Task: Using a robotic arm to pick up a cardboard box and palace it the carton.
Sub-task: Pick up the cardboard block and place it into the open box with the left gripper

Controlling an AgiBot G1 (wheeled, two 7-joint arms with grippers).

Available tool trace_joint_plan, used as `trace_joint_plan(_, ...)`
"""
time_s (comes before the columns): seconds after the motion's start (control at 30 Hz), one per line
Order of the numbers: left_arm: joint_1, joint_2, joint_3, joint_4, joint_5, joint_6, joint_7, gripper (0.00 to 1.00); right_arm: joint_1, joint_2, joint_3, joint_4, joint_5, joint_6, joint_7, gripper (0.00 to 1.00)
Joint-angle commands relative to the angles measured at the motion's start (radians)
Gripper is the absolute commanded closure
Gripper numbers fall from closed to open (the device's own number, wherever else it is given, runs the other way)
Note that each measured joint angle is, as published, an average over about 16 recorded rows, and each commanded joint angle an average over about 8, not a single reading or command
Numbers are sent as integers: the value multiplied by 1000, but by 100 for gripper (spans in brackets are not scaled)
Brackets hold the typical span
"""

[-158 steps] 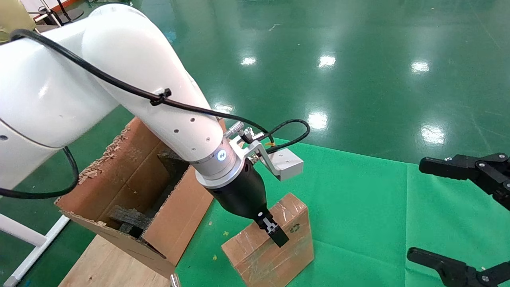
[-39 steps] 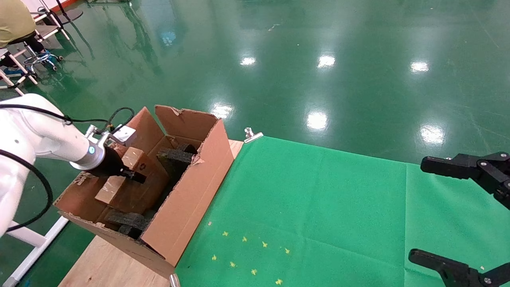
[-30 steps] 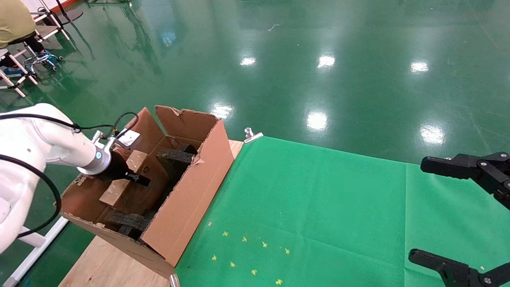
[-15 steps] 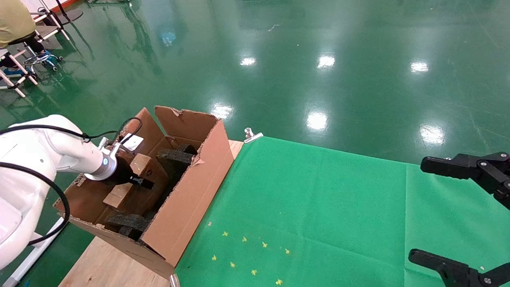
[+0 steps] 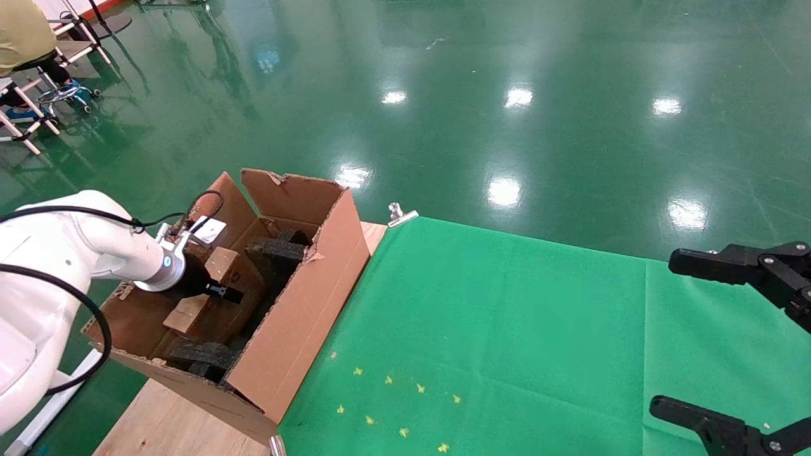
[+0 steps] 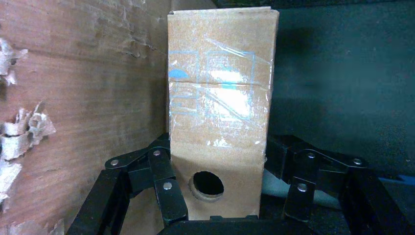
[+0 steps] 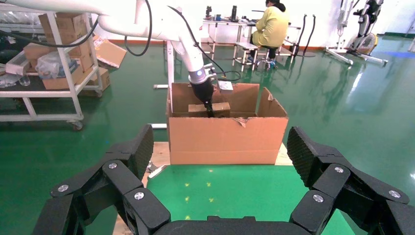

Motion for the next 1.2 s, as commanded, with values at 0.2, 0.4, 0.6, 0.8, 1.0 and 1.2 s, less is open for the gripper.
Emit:
trace_joint_plan(0.2,0,-1,0,0,0,-4,-1,0,0,0,0,0,0,0,0,0)
trace_joint_plan(0.4,-4,-2,0,2,0,-1,-3,0,0,0,0,0,0,0,0,0)
trace_joint_plan(0.6,-14,-2,2,5,4,2,-6,0,0,0,0,0,0,0,0,0)
trace_joint_plan(0.8,-19,0,5,7,7,-2,-10,0,0,0,0,0,0,0,0,0)
trace_joint_plan(1.0,-25,1,6,7,9,-7,-11,0,0,0,0,0,0,0,0,0)
trace_joint_plan(1.2,-39,2,9,6,12,-12,-11,0,0,0,0,0,0,0,0,0)
